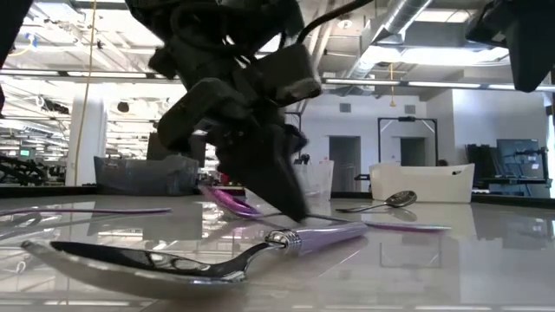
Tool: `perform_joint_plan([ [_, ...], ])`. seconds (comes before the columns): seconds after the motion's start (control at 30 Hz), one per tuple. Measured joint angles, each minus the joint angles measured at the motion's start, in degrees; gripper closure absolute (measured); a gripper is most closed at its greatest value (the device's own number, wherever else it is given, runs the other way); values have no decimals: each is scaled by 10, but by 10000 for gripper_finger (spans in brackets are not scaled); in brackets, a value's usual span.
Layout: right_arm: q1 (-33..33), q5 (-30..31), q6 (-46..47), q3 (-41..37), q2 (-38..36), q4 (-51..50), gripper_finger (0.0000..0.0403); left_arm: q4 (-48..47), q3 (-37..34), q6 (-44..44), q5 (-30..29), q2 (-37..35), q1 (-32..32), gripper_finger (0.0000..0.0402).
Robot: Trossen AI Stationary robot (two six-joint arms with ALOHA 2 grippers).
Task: Sort silverware by color (type)
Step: Put the blue spoon into the black bin
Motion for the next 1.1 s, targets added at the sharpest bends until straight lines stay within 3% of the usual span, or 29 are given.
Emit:
perform_joint_plan([
  [0.2,9,6,14,0,0,8,211,-15,-61,-5,-116,-140,4,400],
  [0.43,26,82,-17,0,2,12,211,-29,-186,-75,-159,-371,69,401],
  [0.7,26,104,-33,0,2,31,211,-200,-243,-152,-262,-551,176,401],
  [0.87,26,104,-45,0,2,35,211,-280,-242,-46,-298,-592,304,401],
  [1.1,26,104,-42,0,2,38,211,-257,-242,88,-203,-576,557,401],
])
